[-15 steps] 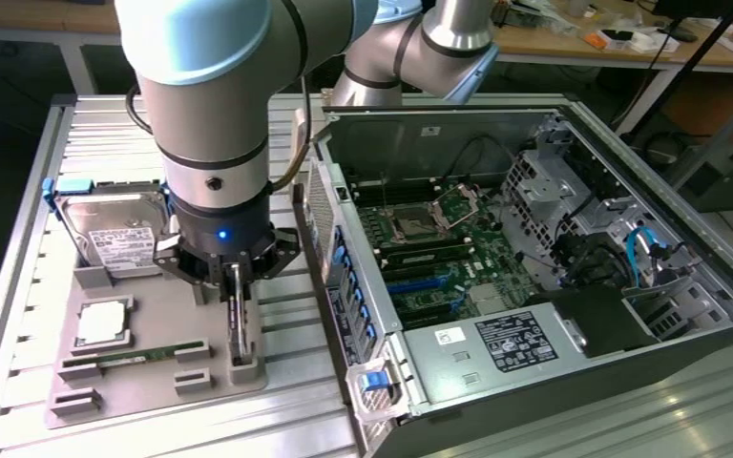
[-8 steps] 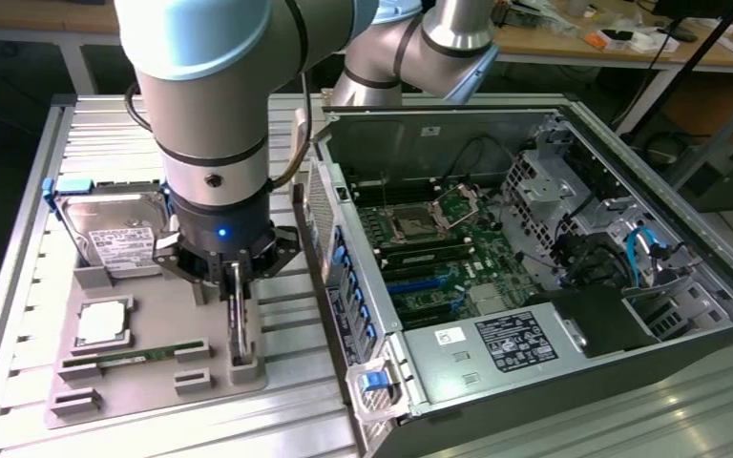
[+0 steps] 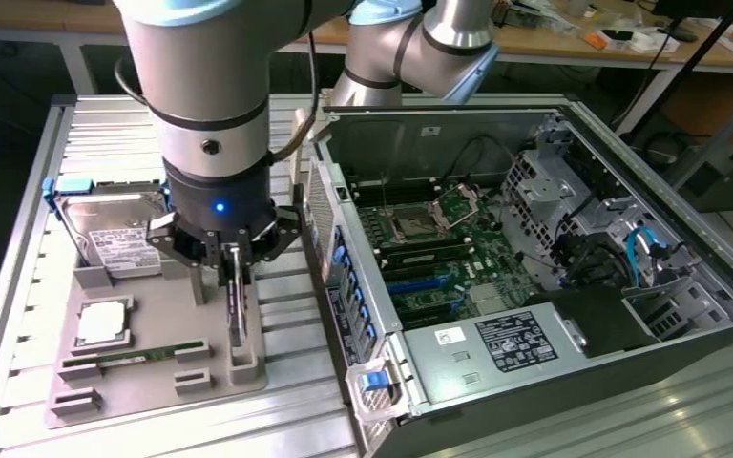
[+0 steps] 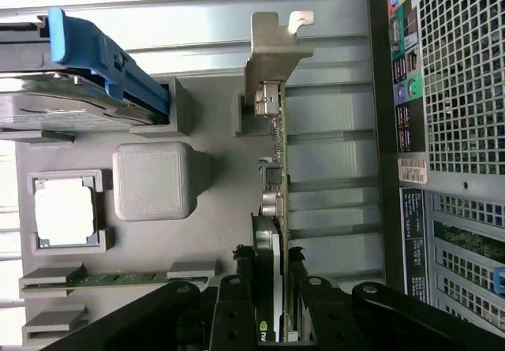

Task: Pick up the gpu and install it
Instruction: 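Pick up the gpu and move the gpu toward the slot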

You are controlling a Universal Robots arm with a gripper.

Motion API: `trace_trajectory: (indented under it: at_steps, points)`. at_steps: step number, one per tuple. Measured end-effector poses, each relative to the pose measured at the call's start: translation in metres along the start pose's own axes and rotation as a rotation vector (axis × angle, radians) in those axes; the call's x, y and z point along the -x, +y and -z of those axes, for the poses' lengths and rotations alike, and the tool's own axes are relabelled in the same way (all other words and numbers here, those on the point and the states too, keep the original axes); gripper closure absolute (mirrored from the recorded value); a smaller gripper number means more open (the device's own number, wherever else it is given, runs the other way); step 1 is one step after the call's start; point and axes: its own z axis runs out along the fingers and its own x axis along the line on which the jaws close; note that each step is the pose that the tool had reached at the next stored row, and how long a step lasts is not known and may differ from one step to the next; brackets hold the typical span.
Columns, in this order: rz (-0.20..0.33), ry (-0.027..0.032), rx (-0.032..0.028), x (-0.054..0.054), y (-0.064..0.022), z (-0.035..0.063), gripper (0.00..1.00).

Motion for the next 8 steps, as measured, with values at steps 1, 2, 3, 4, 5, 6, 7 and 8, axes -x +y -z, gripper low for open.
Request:
trace_trajectory:
  at_steps: [1, 2, 3, 4, 5, 6, 7, 8]
  points:
    - [0.004, 0.0002, 0.0, 0.0, 0.0001, 0.0026, 0.73]
    - [0.008, 0.0004, 0.0002, 0.0, 0.0002, 0.0052, 0.73]
    - [0.012, 0.0006, 0.0003, 0.0, 0.0003, 0.0075, 0.73]
    - [0.016, 0.0008, 0.0003, 0.0, 0.0004, 0.0102, 0.73]
    - [0.019, 0.0008, 0.0005, 0.0, 0.0006, 0.013, 0.73]
    - [0.02, 0.001, 0.0005, 0.0, 0.0007, 0.0163, 0.73]
    - [0.021, 0.0011, 0.0004, 0.001, 0.0009, 0.0215, 0.73]
    - [0.022, 0.0011, 0.0005, 0.001, 0.0012, 0.0276, 0.73]
